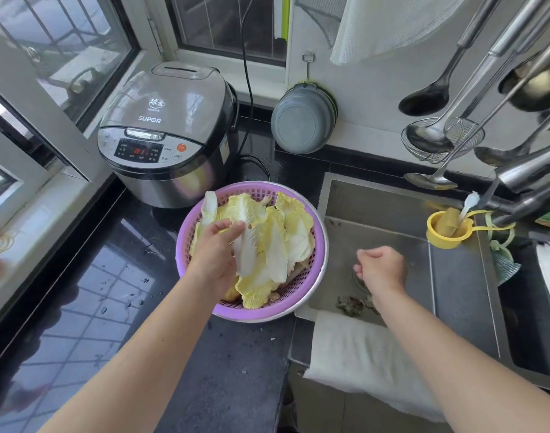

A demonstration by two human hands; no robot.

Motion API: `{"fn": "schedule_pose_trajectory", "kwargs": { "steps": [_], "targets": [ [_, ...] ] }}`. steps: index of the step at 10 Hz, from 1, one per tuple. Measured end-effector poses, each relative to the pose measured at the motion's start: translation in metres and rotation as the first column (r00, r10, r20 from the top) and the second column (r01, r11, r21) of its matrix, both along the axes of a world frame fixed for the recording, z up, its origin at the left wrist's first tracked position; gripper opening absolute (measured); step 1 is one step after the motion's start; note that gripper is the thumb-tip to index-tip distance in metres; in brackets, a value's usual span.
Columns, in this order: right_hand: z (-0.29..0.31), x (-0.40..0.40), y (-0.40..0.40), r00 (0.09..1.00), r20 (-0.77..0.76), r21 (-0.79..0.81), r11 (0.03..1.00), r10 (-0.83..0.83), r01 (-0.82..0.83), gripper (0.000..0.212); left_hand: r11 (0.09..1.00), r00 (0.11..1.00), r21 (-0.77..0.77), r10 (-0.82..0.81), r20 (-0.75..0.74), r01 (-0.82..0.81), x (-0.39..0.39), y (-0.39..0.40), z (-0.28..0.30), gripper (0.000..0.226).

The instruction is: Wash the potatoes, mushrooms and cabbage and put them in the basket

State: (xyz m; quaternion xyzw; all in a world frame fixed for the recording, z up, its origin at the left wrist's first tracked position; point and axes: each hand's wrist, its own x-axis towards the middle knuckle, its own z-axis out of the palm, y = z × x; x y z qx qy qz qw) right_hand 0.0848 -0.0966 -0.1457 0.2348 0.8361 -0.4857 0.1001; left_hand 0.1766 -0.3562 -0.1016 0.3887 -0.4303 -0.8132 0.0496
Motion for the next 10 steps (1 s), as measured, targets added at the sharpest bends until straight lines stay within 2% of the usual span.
{"fn": "schedule_pose_trajectory", "kwargs": {
  "steps": [1, 2, 3, 4, 5, 6, 7, 8, 9, 10],
  "targets": [
    [-0.031, -0.01, 0.043, 0.997, 0.059, 0.27, 0.961, 0.045, -0.059, 0.012, 0.993, 0.998, -0.112, -0.018, 0.058, 0.024, -0.001, -0.006, 0.0, 0.016],
    [-0.055, -0.019, 0.074, 0.962, 0.234, 0.347, 0.912, 0.143, -0.22, 0.021, 0.973, 0.991, -0.22, -0.036, 0.131, 0.065, -0.004, -0.014, 0.002, 0.023],
    [-0.054, -0.015, 0.082, 0.883, 0.39, 0.386, 0.825, 0.26, -0.414, 0.036, 0.898, 0.972, -0.411, -0.068, 0.226, 0.158, -0.01, -0.023, 0.004, 0.019],
    [-0.04, -0.005, 0.077, 0.893, 0.347, 0.515, 0.737, 0.288, -0.437, 0.023, 0.653, 0.932, -0.69, -0.07, 0.355, 0.312, -0.016, -0.032, 0.0, 0.027],
    [-0.028, -0.003, 0.072, 0.902, 0.292, 0.592, 0.68, 0.319, -0.433, 0.014, 0.381, 0.828, -0.75, -0.085, 0.554, 0.541, -0.014, -0.028, -0.006, 0.041],
    [-0.017, -0.002, 0.071, 0.91, 0.247, 0.62, 0.667, 0.332, -0.412, 0.017, 0.177, 0.822, -0.809, -0.002, 0.569, 0.56, -0.007, -0.011, -0.005, 0.045],
    [-0.005, -0.002, 0.075, 0.913, 0.238, 0.642, 0.651, 0.331, -0.404, 0.012, 0.122, 0.905, -0.901, -0.152, 0.398, 0.417, -0.009, 0.029, 0.012, 0.029],
    [0.012, -0.001, 0.088, 0.924, 0.196, 0.674, 0.64, 0.328, -0.37, 0.009, 0.024, 0.83, -0.89, -0.374, 0.414, 0.455, -0.027, 0.087, 0.022, 0.014],
    [0.03, 0.005, 0.111, 0.904, 0.225, 0.67, 0.616, 0.365, -0.415, 0.007, -0.137, 0.636, -0.808, -0.549, 0.543, 0.573, -0.051, 0.149, 0.017, 0.029],
    [0.027, 0.012, 0.135, 0.785, 0.443, 0.451, 0.649, 0.434, -0.613, 0.053, -0.438, 0.242, -0.546, -0.578, 0.78, 0.714, -0.062, 0.203, -0.01, 0.053]
  ]
}}
